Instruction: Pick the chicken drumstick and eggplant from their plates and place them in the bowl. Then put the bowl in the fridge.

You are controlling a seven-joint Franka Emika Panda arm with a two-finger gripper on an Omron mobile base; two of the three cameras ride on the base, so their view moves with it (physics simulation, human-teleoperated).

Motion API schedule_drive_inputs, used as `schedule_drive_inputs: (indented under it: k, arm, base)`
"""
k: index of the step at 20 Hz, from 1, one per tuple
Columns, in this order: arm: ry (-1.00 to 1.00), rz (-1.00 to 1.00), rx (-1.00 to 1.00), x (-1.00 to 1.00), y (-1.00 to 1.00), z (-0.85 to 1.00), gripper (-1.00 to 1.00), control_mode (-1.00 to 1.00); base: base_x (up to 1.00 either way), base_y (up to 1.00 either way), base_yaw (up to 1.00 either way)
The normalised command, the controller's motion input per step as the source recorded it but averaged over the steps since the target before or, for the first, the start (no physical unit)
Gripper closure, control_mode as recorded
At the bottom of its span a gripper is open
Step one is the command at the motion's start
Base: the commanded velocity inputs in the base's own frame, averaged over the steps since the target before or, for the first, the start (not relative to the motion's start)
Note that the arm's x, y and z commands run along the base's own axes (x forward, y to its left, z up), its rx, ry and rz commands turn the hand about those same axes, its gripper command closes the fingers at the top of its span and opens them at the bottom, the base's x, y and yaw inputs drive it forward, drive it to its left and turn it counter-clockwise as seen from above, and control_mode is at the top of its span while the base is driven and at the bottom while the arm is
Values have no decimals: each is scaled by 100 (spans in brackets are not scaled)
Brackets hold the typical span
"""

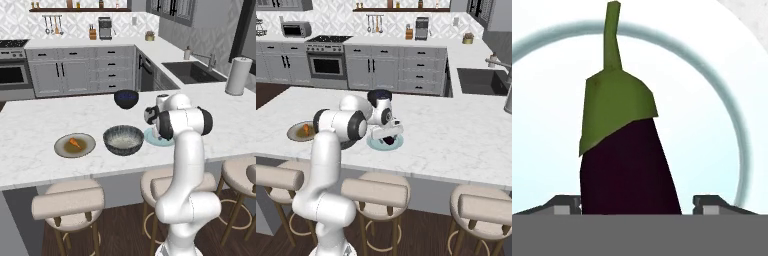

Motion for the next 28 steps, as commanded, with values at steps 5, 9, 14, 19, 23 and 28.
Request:
schedule_drive_inputs:
  k: [5, 9, 14, 19, 23, 28]
  arm:
    - [1, 0, 0, -17, 0, -14, 100, -100]
    - [-1, 0, 0, -35, 11, 21, 100, -100]
    - [-2, 0, 1, -49, 73, 74, 100, -100]
    - [0, 0, 2, -49, 84, 62, 100, -100]
    - [2, 0, 4, -20, 91, 32, 100, -100]
    - [15, 0, 3, 6, 84, 4, 100, -100]
  base:
    - [0, 0, 0]
    - [0, 0, 0]
    - [0, 0, 0]
    - [0, 0, 0]
    - [0, 0, 0]
    - [0, 0, 0]
